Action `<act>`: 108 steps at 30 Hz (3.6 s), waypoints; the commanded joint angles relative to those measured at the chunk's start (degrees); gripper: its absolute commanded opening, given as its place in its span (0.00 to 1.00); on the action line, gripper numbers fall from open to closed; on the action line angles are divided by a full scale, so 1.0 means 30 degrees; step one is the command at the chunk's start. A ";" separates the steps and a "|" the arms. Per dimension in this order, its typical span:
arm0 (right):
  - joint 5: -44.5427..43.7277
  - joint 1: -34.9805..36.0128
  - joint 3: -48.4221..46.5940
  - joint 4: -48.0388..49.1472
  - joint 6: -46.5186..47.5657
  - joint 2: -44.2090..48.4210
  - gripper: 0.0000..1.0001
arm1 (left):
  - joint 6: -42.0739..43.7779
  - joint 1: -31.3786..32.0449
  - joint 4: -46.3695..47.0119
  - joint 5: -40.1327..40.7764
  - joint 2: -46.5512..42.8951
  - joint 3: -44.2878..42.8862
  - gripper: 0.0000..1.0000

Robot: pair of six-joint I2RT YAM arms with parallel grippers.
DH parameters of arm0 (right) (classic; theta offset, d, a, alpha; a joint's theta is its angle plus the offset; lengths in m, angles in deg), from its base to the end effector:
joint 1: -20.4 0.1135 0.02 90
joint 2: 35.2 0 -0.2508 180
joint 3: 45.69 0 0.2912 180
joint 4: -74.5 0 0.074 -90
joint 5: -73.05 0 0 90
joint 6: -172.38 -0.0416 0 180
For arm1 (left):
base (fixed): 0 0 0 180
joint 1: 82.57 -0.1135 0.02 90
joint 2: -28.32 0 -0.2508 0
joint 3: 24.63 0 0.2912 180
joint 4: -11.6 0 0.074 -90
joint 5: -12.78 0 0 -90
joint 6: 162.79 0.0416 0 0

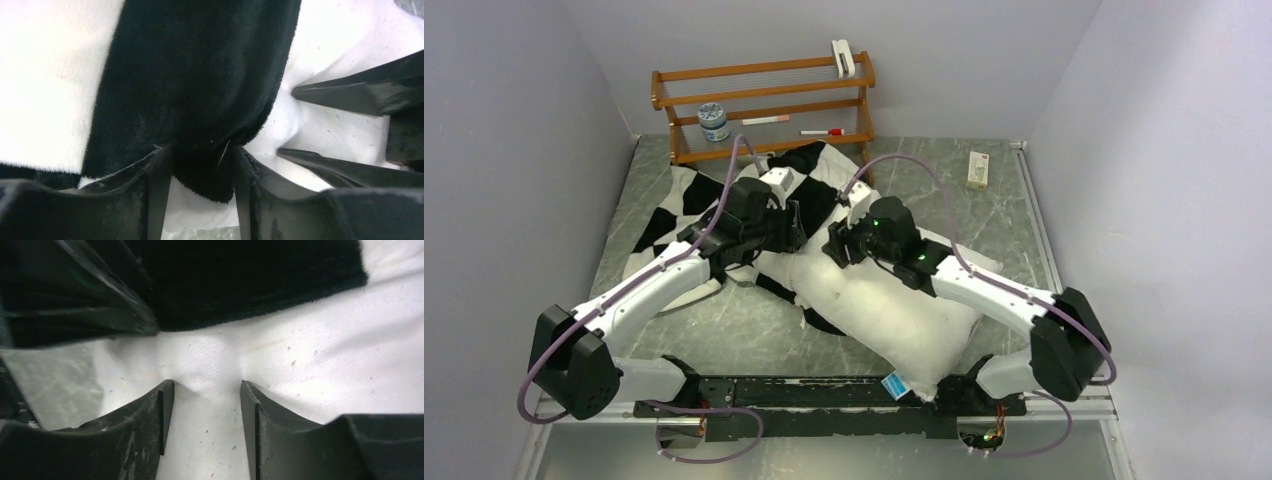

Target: Put the pillow into the pillowcase

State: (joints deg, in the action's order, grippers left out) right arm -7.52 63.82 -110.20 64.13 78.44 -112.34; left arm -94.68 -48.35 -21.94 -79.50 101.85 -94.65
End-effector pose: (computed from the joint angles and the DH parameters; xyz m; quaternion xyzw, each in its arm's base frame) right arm 0.2526 0.2484 0.2494 -0.3234 0.7669 0.2837 0.4762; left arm 0.2734 -0.1880 0.2666 0.1049 0.8888 -0.2253 0.3850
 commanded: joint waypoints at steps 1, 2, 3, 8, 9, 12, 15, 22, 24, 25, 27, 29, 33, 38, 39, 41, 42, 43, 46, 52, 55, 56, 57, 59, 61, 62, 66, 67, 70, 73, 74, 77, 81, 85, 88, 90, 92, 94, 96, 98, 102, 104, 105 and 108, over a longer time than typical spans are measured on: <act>-0.2679 -0.0036 0.1664 0.2929 0.0175 -0.1916 0.46 | -0.0314 0.0078 0.2126 0.0732 0.0995 0.0972 0.39; -0.2551 -0.0067 0.1980 0.3647 -0.0340 -0.2275 0.40 | -0.0382 0.0123 0.2156 0.0452 0.1165 0.0875 0.26; -0.2246 -0.0122 0.2232 0.4327 -0.1041 -0.2569 0.36 | -0.0380 0.0256 0.2094 0.0093 0.1230 0.0668 0.17; -0.0667 -0.1290 0.3020 0.6352 -0.5765 -0.3647 0.32 | -0.0864 0.2895 0.0680 -0.0048 0.0417 -0.1647 0.05; -0.0692 -0.1421 0.3292 0.6778 -0.6250 -0.3627 0.33 | -0.1293 0.3573 0.0511 -0.0193 0.0236 -0.1903 0.05; -0.0441 -0.1668 0.3925 0.7914 -0.7111 -0.3381 0.32 | -0.2855 0.5144 0.0687 -0.0517 -0.0341 -0.1856 0.05; -0.0382 -0.1783 0.4132 0.8326 -0.7458 -0.3008 0.31 | -0.4260 0.6364 0.1434 -0.0532 -0.0708 -0.1283 0.05; -0.0105 -0.2078 0.5026 0.9235 -0.7986 -0.2104 0.27 | -0.5895 0.6666 0.1887 0.1005 0.0234 0.0784 0.05; -0.0201 -0.2226 0.4920 0.8044 -0.7846 -0.1604 0.28 | -0.5697 0.6430 0.1352 0.1466 0.0774 0.0431 0.05; -0.0311 -0.2359 0.4837 0.7260 -0.7773 -0.1097 0.29 | -0.5523 0.6406 0.1023 0.1527 0.0910 0.0038 0.08; -0.0509 -0.2673 0.4495 0.5574 -0.7700 0.0092 0.41 | -0.5027 0.6397 0.0368 0.1845 0.0856 -0.0949 0.14; -0.0656 -0.2987 0.3977 0.4010 -0.7332 0.1438 0.49 | -0.4276 0.6406 -0.0107 0.2350 0.0626 -0.2044 0.25; -0.2139 -0.3532 0.2534 0.0432 -0.7128 0.3818 0.62 | -0.1663 0.6402 -0.1767 0.3898 0.0836 -0.4714 0.54; -0.2637 -0.5217 0.1158 -0.2251 -0.5703 0.4352 0.76 | 0.0597 0.6411 -0.3225 0.6736 0.2651 -0.7840 0.64; -0.1667 -0.5944 0.1012 -0.2274 -0.5363 0.4228 0.78 | 0.0838 0.6385 -0.3142 0.7294 0.3046 -0.8273 0.64; -0.0267 -0.7542 0.0960 -0.1584 -0.5139 0.4049 0.80 | 0.1354 0.6168 -0.2636 0.7823 0.4022 -0.9046 0.65; 0.0369 -0.8234 0.1134 -0.0806 -0.5241 0.3872 0.81 | 0.1511 0.5934 -0.2464 0.7873 0.4612 -0.9562 0.65; 0.1239 -0.8998 0.1211 0.0053 -0.5448 0.3418 0.81 | 0.1611 0.5663 -0.2340 0.7843 0.5341 -1.0136 0.66; 0.5037 -1.0281 0.0602 0.2249 -0.5876 0.0560 0.79 | 0.1935 0.4806 -0.2480 0.7937 0.7522 -1.2238 0.66; 0.6600 -0.9610 -0.0680 0.6250 -0.7421 -0.4843 0.72 | 0.1131 0.2281 -0.2844 0.5157 1.0277 -1.4454 0.58; 0.7032 -0.8028 -0.1782 0.6307 -0.6595 -0.6675 0.69 | 0.0894 0.1105 -0.3109 0.3385 0.9796 -1.3835 0.53; 0.7364 -0.7284 -0.2160 0.6025 -0.6170 -0.7327 0.67 | 0.0868 0.0917 -0.3464 0.3243 0.9520 -1.3748 0.53; 0.7951 -0.6605 -0.2376 0.5891 -0.5780 -0.7822 0.65 | 0.0894 0.0835 -0.3750 0.3382 0.9167 -1.3497 0.53; 0.8725 -0.5240 -0.1454 0.7054 -0.5437 -0.7944 0.58 | 0.0846 0.0761 -0.4003 0.3739 0.8091 -1.2568 0.53; 0.8726 -0.4212 0.0663 0.9762 -0.5964 -0.7279 0.44 | 0.0781 0.0753 -0.3979 0.3904 0.6857 -1.1055 0.55; 0.8674 -0.3867 0.1507 1.0793 -0.6216 -0.6934 0.37 | 0.0766 0.0731 -0.3975 0.4117 0.6347 -1.0319 0.56; 0.8577 -0.3364 0.3245 1.2478 -0.6859 -0.6224 0.19 | 0.0892 -0.0188 -0.3875 0.4700 0.5233 -0.7697 0.62; 0.8550 -0.3307 0.3405 1.2579 -0.6961 -0.6157 0.16 | 0.0955 -0.0464 -0.3603 0.4100 0.5163 -0.7336 0.62; 0.8564 -0.2952 0.3747 1.3127 -0.7305 -0.6020 0.09 | 0.1671 -0.0653 -0.1739 0.2886 0.4743 -0.6660 0.66; 0.7904 -0.2470 0.3963 1.3477 -0.7492 -0.5621 0.05 | 0.2209 -0.0657 -0.0926 0.2286 0.5168 -0.7227 0.68; 0.7777 -0.2349 0.3970 1.3543 -0.7586 -0.5569 0.05 | 0.2354 -0.0640 -0.0866 0.2179 0.5451 -0.7639 0.69; 0.7473 -0.2135 0.3919 1.3574 -0.7796 -0.5458 0.03 | 0.2761 -0.0643 -0.0584 0.2034 0.6336 -0.8389 0.69; 0.7305 -0.1812 0.3754 1.3601 -0.7955 -0.5545 0.01 | 0.2935 -0.0625 -0.0048 0.1678 0.7239 -0.8605 0.69; 0.6794 -0.1539 0.3772 1.3647 -0.8183 -0.5504 0.02 | 0.2694 -0.0548 0.0329 0.0948 0.7593 -0.8723 0.63; 0.6621 -0.1495 0.3786 1.3649 -0.8285 -0.5498 0.03 | 0.2808 -0.0202 0.0002 0.0695 0.7651 -0.9304 0.44; 0.6481 -0.1428 0.3836 1.3758 -0.8359 -0.5517 0.03 | 0.3044 0.0044 -0.0671 0.0413 0.7789 -0.9947 0.24; 0.6193 -0.1436 0.3979 1.4031 -0.8566 -0.5489 0.03 | 0.3067 0.0254 -0.1187 0.0248 0.7741 -1.0294 0.06; 0.5871 -0.1436 0.4136 1.4255 -0.8750 -0.5417 0.04 | 0.2892 0.0376 -0.1253 -0.0216 0.7407 -1.0266 0.05; 0.5624 -0.1430 0.4233 1.4414 -0.9017 -0.5360 0.04 | 0.2445 0.0519 -0.1000 -0.0988 0.6844 -1.0124 0.05; 0.5316 -0.1428 0.4437 1.4936 -0.9432 -0.5332 0.04 | 0.1869 0.0784 -0.0687 -0.1811 0.6202 -1.0018 0.05; 0.4698 -0.1443 0.4396 1.6143 -1.0239 -0.5479 0.03 | 0.0090 0.1220 0.0927 -0.4529 0.4844 -0.9042 0.05; 0.4626 -0.1442 0.3945 1.6214 -1.0311 -0.5705 0.02 | -0.1125 0.1225 0.2246 -0.6164 0.4422 -0.8050 0.05; 0.4621 -0.1456 0.3745 1.6196 -1.0341 -0.5836 0.02 | -0.1696 0.1247 0.3114 -0.6952 0.4303 -0.7508 0.05; 0.4372 -0.1447 0.3413 1.6271 -1.0438 -0.5987 0.02 | -0.2534 0.1272 0.3794 -0.7900 0.4226 -0.6389 0.05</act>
State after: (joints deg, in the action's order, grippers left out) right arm 2.97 56.15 -98.09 111.93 50.03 -128.23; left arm -94.42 -47.08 -20.67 -87.68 115.93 -117.14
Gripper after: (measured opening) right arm 0.098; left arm 0.057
